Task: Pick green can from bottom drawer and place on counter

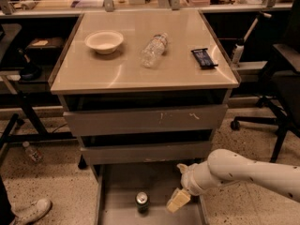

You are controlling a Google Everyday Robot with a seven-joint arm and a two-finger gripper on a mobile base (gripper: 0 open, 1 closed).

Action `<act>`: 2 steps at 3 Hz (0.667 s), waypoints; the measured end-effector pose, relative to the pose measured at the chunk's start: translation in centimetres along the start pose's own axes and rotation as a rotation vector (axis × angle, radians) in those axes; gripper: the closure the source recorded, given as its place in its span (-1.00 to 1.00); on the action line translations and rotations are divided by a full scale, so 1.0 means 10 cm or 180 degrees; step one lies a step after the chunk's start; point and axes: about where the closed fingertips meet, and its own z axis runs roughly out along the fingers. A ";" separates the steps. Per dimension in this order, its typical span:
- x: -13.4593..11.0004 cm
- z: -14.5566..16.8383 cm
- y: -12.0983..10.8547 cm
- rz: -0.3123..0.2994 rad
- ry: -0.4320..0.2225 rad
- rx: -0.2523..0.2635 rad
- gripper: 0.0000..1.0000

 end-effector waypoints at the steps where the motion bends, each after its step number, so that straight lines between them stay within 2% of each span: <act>1: 0.00 0.00 0.00 0.0000 -0.0001 0.0000 -1.00; 2: 0.07 0.21 -0.04 0.0017 -0.0127 -0.0055 -1.00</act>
Offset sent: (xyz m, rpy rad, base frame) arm 0.0101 0.0127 -0.0559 0.1136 0.0013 -0.0038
